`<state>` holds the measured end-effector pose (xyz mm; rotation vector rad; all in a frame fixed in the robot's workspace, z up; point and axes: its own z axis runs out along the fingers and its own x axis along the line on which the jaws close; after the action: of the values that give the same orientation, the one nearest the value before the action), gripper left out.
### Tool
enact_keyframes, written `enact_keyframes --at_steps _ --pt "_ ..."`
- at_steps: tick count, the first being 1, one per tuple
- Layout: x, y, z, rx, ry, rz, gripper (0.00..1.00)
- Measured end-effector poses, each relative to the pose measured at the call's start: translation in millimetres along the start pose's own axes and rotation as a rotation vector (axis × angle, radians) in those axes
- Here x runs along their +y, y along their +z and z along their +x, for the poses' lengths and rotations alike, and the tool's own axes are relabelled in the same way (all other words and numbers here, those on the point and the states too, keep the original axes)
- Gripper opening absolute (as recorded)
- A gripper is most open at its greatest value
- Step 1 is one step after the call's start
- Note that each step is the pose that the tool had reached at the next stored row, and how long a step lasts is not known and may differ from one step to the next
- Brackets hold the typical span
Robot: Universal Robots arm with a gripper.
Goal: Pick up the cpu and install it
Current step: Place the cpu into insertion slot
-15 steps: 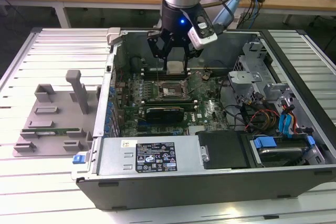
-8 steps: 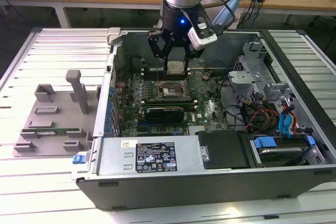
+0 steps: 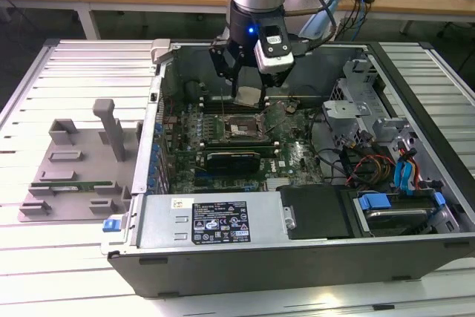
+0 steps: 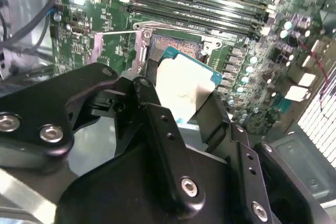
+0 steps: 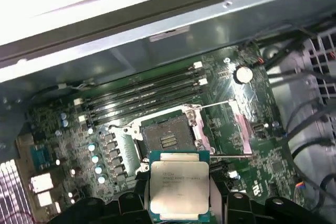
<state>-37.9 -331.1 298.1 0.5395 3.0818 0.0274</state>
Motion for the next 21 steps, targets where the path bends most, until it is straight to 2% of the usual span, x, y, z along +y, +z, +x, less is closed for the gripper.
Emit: enact_keyframes --at_steps 2,5,8,9,14,18,20,21 --pt "0.0 0.4 0.0 -0.0016 0.081 0.0008 0.55" --pt "0.0 0.8 0.0 -0.0034 0.172 0.0017 0.55" --pt "0.0 1.5 0.0 -0.006 0.305 0.003 0.55" --pt "0.0 1.6 0.0 -0.0065 0.331 0.0032 0.55" --pt "-0.1 2.6 0.0 -0.0102 0.52 0.005 0.55" --pt "-0.1 3.1 0.0 -0.0117 0.598 0.0057 0.55" --pt "-0.1 3.6 0.0 -0.0136 0.696 0.0068 0.55" --pt "-0.1 3.7 0.0 -0.0142 0.725 0.007 0.55"
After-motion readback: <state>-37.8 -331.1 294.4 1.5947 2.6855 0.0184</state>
